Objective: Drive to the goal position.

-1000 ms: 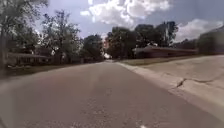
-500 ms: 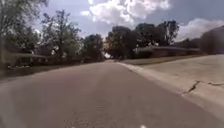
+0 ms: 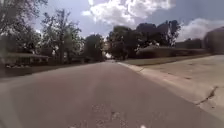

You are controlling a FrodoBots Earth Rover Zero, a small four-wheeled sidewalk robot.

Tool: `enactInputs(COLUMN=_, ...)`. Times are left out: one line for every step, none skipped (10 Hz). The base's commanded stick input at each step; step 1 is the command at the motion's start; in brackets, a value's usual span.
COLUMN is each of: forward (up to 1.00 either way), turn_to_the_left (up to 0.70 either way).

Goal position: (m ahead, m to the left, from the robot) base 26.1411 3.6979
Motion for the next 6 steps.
enactInputs(forward=0.70, turn_to_the_left=0.00)
enactInputs(forward=0.70, turn_to_the_left=0.00)
enactInputs(forward=0.70, turn_to_the_left=0.00)
enactInputs(forward=0.70, turn_to_the_left=0.00)
enactInputs(forward=0.70, turn_to_the_left=0.00)
enactInputs(forward=0.70, turn_to_the_left=0.00)
